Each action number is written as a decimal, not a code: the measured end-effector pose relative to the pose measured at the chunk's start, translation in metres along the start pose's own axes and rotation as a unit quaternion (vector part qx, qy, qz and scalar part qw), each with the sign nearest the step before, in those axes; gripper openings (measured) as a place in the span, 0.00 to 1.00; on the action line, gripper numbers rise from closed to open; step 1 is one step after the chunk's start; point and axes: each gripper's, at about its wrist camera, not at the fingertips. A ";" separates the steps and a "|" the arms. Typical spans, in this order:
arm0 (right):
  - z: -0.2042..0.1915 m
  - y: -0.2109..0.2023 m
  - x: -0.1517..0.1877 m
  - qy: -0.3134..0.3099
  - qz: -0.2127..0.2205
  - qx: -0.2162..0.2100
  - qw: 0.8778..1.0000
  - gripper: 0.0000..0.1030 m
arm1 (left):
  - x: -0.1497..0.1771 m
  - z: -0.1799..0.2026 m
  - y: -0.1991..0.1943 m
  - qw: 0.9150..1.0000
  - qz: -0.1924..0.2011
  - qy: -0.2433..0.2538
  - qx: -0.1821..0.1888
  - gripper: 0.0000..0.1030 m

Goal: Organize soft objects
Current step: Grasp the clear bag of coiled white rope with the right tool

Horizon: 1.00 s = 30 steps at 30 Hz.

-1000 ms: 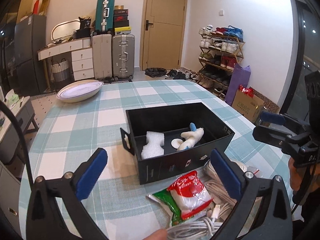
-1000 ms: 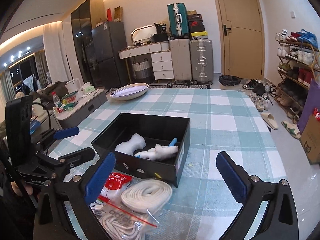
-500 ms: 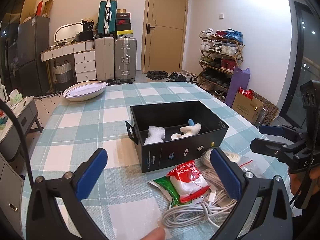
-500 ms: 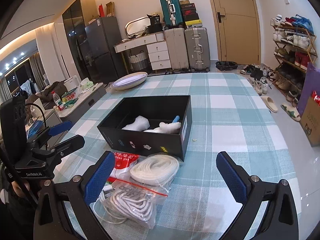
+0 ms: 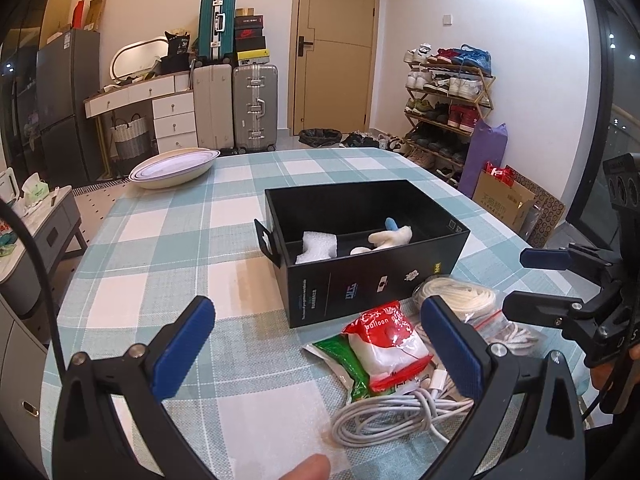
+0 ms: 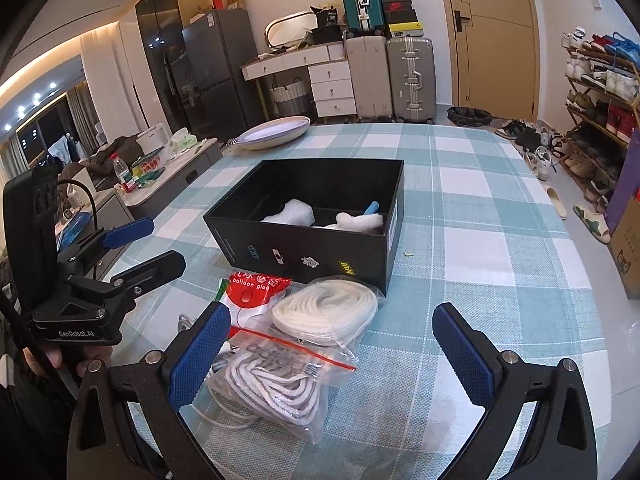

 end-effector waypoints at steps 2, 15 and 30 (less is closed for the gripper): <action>0.000 0.003 0.000 0.001 -0.004 0.002 1.000 1.00 | 0.001 0.001 0.002 1.000 -0.003 0.001 0.002 1.00; -0.007 0.034 -0.011 -0.002 -0.046 0.020 0.999 1.00 | 0.003 0.003 0.007 1.000 -0.010 0.010 -0.003 1.00; 0.002 0.060 -0.013 0.034 -0.090 0.021 0.995 0.99 | 0.006 0.000 0.012 1.000 -0.016 0.008 0.000 1.00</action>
Point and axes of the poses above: each gripper's, at about its wrist camera, not at the fingertips, and y roughly the way its jaws point, z to its right, x to its underside, and after that the axes turned 13 degrees about y, right-handed
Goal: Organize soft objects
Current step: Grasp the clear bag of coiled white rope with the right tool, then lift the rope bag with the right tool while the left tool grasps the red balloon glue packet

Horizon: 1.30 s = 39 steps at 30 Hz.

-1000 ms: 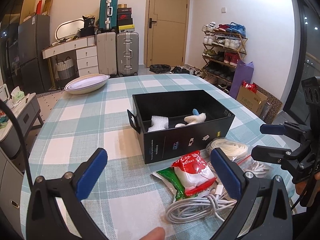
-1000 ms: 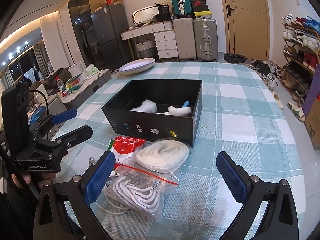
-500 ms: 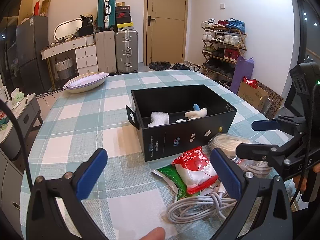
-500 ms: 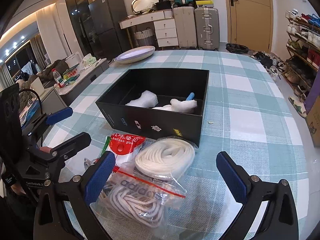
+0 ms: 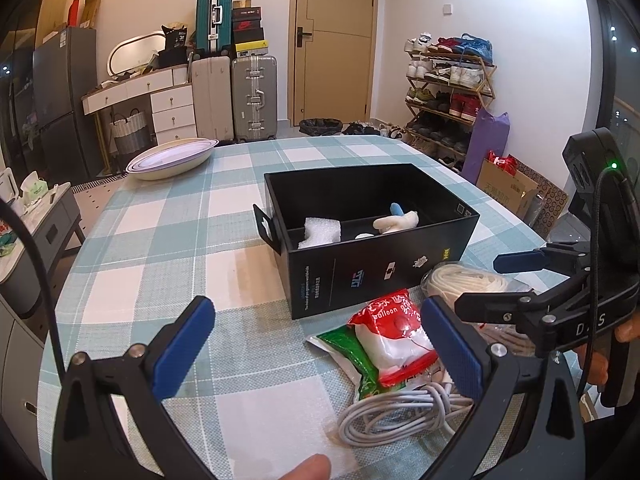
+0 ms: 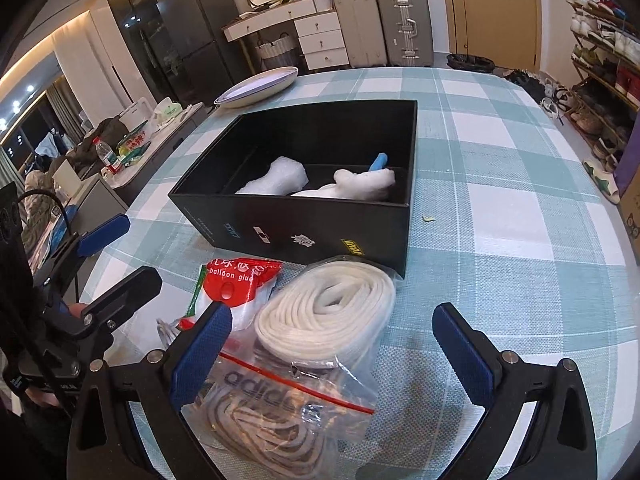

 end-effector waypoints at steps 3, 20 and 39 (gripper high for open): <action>-0.003 0.004 0.000 -0.001 -0.007 -0.003 1.000 0.99 | 0.001 0.001 0.001 1.000 -0.001 0.001 0.001 1.00; 0.000 0.002 0.006 -0.003 -0.010 -0.011 1.000 0.55 | 0.001 0.001 0.003 1.000 -0.006 0.001 0.005 1.00; 0.002 -0.047 0.018 -0.033 0.054 -0.049 0.997 0.53 | 0.002 0.020 0.017 0.999 -0.037 0.020 0.032 1.00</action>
Point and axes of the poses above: each gripper's, at about its wrist camera, not at the fingertips, and y roughly the way its jaws point, z to its right, x to its underside, and after that the axes turned 13 degrees about y, right-handed
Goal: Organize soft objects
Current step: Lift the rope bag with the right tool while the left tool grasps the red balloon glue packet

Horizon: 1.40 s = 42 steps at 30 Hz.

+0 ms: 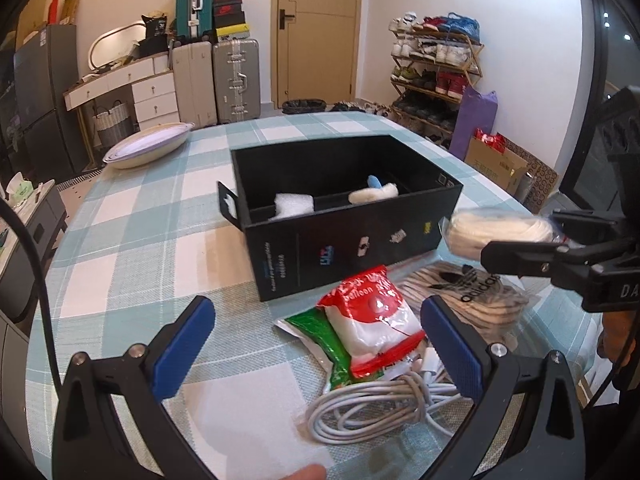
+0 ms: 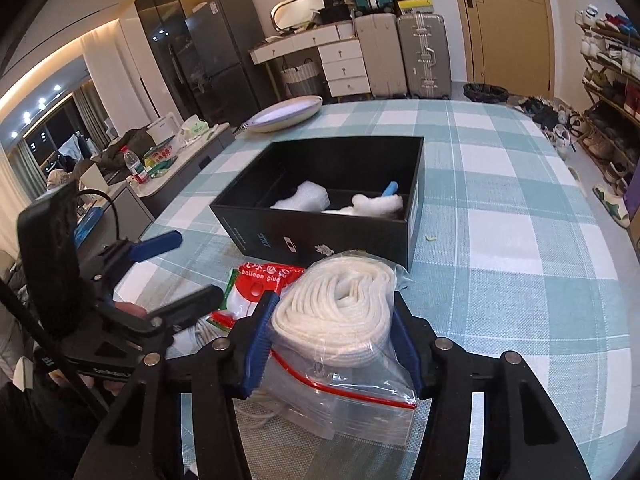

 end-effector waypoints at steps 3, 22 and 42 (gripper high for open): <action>0.000 -0.005 0.000 -0.003 0.007 -0.004 1.000 0.53 | -0.001 0.007 0.006 1.000 -0.012 0.013 0.003 1.00; 0.004 -0.016 -0.002 -0.005 0.019 -0.005 1.000 0.53 | -0.015 0.029 0.036 0.996 -0.064 0.067 0.016 0.89; 0.001 -0.018 -0.002 -0.013 0.027 -0.011 0.999 0.53 | -0.008 0.010 0.011 0.998 -0.026 0.018 0.046 0.42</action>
Point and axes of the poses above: each gripper's, at about its wrist camera, not at the fingertips, and y roughly the way its jaws point, z to its right, x to its underside, and after that the axes turned 13 degrees about y, right-handed
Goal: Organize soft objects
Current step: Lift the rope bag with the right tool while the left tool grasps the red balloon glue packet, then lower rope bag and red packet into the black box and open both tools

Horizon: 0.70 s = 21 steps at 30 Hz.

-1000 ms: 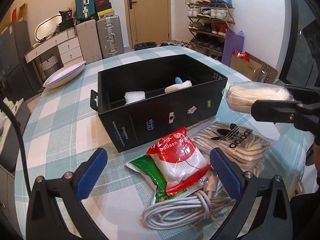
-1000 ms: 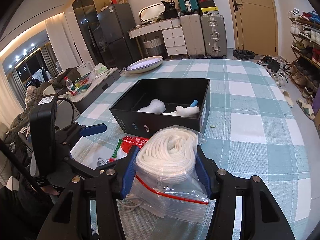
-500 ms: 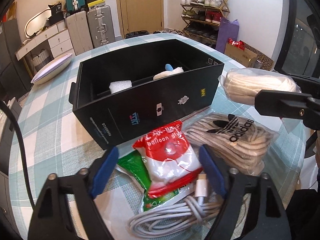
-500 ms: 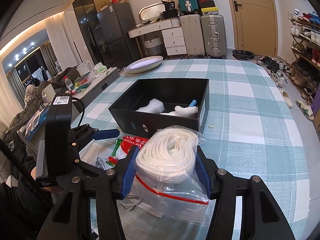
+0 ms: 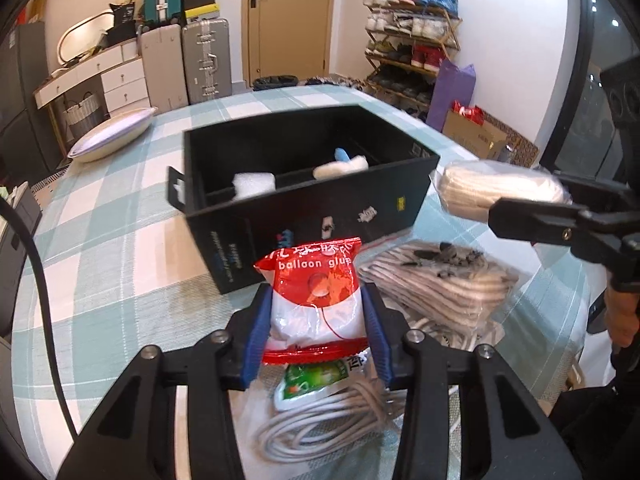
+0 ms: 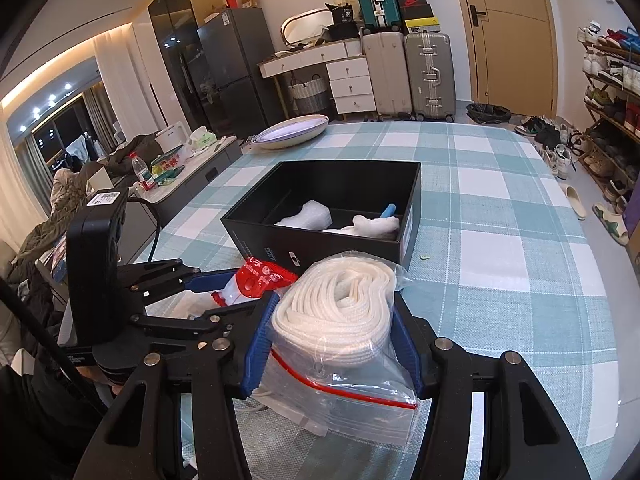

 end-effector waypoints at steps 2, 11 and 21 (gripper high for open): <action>-0.001 -0.001 0.000 -0.002 0.001 0.002 1.000 0.53 | 0.000 -0.003 -0.006 1.000 0.005 -0.004 -0.003 0.42; -0.009 -0.013 -0.003 -0.013 0.028 -0.010 0.999 0.53 | -0.010 -0.011 -0.039 0.999 0.048 -0.010 -0.021 0.42; -0.016 -0.014 -0.021 -0.016 0.060 -0.033 0.998 0.53 | -0.034 -0.020 -0.055 0.996 0.078 -0.010 -0.037 0.42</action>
Point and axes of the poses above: each gripper's, at about its wrist camera, not at the fingertips, and y roughly the way its jaws point, z to its right, x to its underside, and after that the axes turned 13 degrees about y, right-handed
